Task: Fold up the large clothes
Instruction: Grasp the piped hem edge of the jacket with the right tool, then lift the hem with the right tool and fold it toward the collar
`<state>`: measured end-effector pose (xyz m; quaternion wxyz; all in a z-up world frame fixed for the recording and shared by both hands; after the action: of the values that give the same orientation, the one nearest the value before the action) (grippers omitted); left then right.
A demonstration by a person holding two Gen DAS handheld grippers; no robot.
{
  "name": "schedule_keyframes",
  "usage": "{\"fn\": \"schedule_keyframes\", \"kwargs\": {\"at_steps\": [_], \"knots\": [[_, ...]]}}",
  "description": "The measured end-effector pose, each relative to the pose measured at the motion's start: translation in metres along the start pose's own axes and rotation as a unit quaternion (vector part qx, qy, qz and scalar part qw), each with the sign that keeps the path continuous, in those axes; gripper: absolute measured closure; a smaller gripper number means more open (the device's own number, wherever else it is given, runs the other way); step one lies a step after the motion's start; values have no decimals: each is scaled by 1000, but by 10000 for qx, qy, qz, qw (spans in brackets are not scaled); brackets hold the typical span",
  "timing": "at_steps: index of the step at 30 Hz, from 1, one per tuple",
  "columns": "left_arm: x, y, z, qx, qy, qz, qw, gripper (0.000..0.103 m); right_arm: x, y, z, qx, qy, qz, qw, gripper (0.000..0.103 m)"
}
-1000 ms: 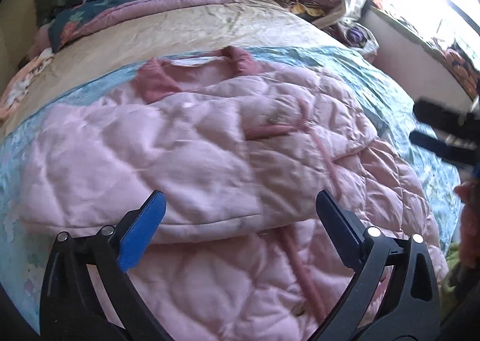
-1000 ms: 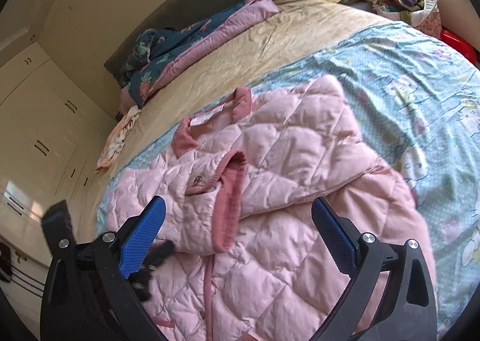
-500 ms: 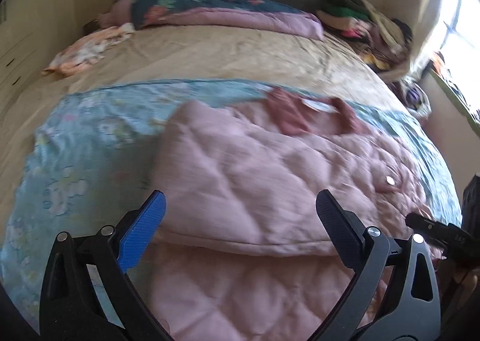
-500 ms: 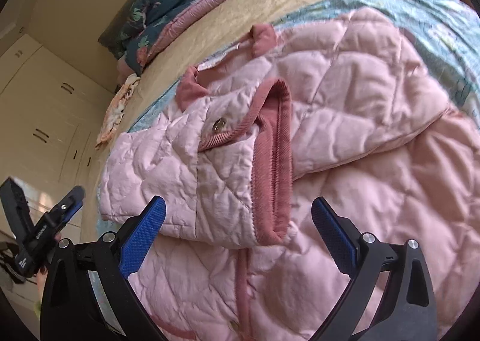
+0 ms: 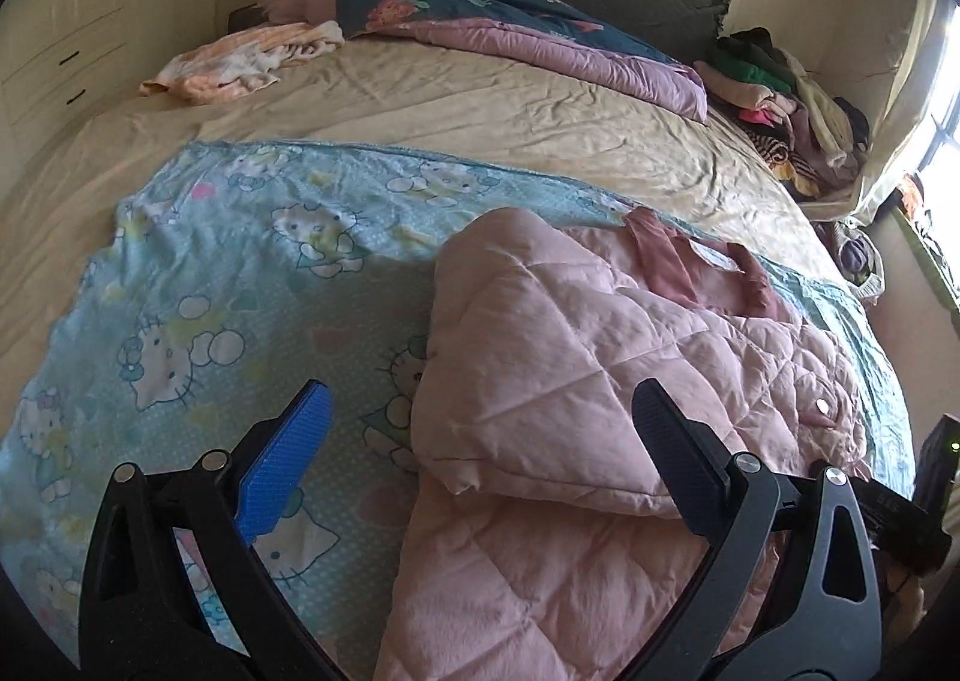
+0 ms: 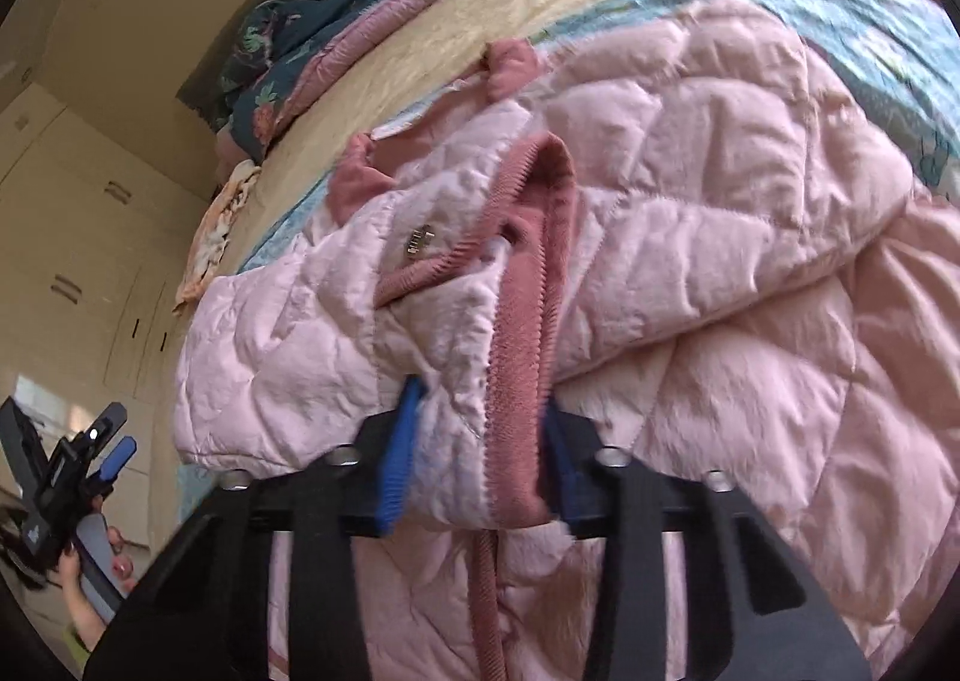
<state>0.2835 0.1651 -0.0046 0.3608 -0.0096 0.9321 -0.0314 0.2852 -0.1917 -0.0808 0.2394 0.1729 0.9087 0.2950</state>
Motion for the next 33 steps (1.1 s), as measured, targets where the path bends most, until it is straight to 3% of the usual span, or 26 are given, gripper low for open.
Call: {"fn": "schedule_keyframes", "kwargs": {"at_steps": [3, 9, 18, 23, 33], "knots": [[0, 0, 0, 10, -4, -35, 10000, 9, -3, 21, -22, -153, -267, -510, 9982, 84], [-5, -1, -4, 9, -50, -61, 10000, 9, -29, 65, -72, -576, -752, -1221, 9880, 86], [-20, -7, -7, 34, -128, -52, 9999, 9, -76, 87, -122, -715, -1227, -1642, 9762, 87], [-31, -21, -2, 69, -175, 20, 9998, 9, -91, 80, -122, -494, -1358, -1679, 9752, 87], [-29, -60, 30, 279, 78, 282, 9992, 9, -89, 41, -90, -151, -1137, -1416, 9833, 87]]}}
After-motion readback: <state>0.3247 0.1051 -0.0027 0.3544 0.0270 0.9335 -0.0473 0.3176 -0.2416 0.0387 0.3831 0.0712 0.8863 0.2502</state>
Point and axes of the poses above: each gripper's, at about its wrist camera, not at the fingertips, and z roughly the way its jaws point, y to its left, x to its underside, the point moved 2 cm from there along z, roughly the way its jaws point, and after that the axes turned 11 degrees about z, right-handed, at the moved point
